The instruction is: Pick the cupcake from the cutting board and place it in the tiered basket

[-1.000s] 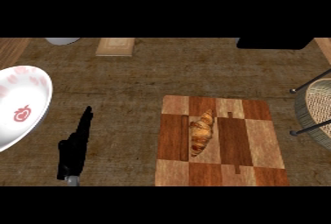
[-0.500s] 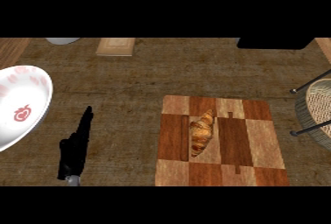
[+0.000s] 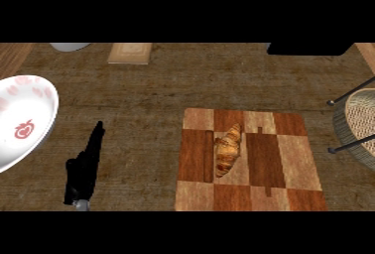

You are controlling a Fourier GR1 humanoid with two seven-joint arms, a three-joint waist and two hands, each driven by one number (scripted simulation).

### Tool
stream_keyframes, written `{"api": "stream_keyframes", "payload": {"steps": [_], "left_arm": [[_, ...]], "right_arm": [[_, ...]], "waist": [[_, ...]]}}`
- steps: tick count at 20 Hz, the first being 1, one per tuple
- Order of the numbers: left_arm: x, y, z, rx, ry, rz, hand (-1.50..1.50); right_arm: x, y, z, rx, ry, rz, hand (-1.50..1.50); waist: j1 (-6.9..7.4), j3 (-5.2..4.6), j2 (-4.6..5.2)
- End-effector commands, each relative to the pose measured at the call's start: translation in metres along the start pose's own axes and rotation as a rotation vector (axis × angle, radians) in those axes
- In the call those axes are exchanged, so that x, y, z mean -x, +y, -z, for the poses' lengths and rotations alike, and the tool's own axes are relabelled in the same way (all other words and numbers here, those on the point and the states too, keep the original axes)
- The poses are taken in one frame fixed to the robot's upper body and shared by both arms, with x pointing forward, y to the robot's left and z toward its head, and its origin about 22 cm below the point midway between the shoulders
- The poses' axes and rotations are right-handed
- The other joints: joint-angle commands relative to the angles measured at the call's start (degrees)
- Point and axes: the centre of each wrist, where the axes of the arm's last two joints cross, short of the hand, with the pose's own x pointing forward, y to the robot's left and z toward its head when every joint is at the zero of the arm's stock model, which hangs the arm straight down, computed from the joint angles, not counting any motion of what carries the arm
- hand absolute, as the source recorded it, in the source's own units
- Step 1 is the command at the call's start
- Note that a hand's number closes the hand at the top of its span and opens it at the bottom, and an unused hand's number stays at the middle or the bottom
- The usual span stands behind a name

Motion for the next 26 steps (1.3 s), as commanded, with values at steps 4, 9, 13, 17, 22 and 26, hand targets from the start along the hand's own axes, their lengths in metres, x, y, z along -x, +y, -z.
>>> {"api": "stream_keyframes", "payload": {"steps": [4, 9, 13, 17, 22, 26], "left_arm": [[0.011, 0.004, -0.008, -0.005, 0.076, -0.015, 0.0], [0.008, 0.0, 0.006, -0.006, 0.088, -0.004, 0.0], [0.024, 0.0, -0.015, -0.011, 0.077, 0.004, 0.0], [0.016, -0.006, -0.008, -0.022, 0.085, 0.007, 0.0], [0.02, 0.017, -0.017, -0.025, 0.082, -0.001, 0.0], [0.016, 0.008, -0.005, -0.039, 0.089, -0.017, 0.0]], "right_arm": [[0.006, 0.013, 0.018, -0.035, -0.007, 0.316, -1.5], [0.002, -0.02, 0.011, 0.049, -0.066, 0.48, -1.5], [0.024, -0.057, -0.008, 0.308, -0.057, 0.511, -1.5], [0.042, -0.1, -0.037, 0.466, 0.028, 0.512, -1.5], [0.079, -0.145, -0.094, 0.542, 0.122, 0.563, -1.5], [0.087, -0.173, -0.13, 0.541, 0.102, 0.587, -1.5]], "waist": [[-0.55, -0.26, 0.15], [-1.6, -0.3, 0.11], [-1.17, -0.24, 0.31], [-1.56, -0.2, 0.37], [-2.08, -0.08, 0.23], [-2.78, 0.09, 0.47]]}}
